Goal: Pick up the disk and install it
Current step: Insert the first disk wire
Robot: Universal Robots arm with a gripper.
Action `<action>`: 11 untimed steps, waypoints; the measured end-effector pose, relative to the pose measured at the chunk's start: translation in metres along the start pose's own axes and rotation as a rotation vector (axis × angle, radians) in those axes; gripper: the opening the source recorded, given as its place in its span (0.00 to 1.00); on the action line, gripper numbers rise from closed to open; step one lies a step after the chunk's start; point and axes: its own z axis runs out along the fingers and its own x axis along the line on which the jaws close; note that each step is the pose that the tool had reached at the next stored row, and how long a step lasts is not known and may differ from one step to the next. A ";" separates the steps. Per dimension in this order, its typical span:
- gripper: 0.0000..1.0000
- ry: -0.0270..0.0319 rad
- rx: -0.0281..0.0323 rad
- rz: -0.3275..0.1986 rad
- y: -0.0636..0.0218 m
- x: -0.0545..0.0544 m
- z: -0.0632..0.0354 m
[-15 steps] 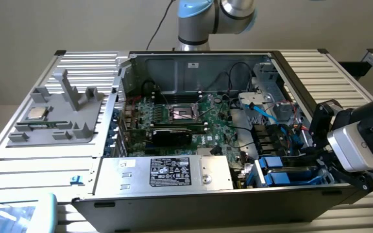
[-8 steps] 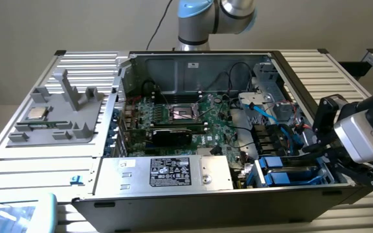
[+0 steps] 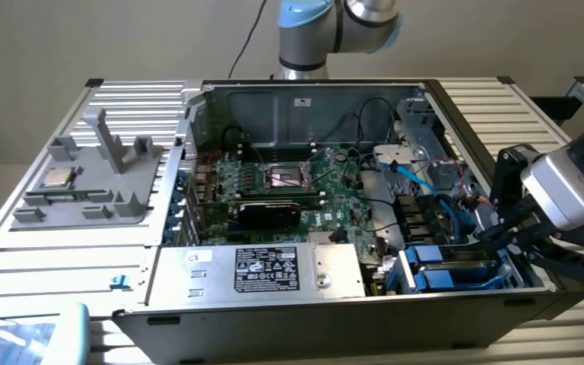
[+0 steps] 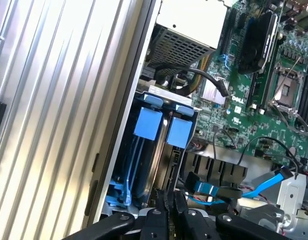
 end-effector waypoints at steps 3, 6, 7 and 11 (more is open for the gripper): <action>0.16 0.0442 -0.0113 0.003 -0.0015 -0.006 -0.0003; 0.16 0.0845 -0.0215 0.006 -0.0031 -0.012 -0.0007; 0.16 0.0941 -0.0239 0.006 -0.0037 -0.015 -0.0003; 0.16 0.1256 -0.0320 0.008 -0.0070 -0.027 0.0025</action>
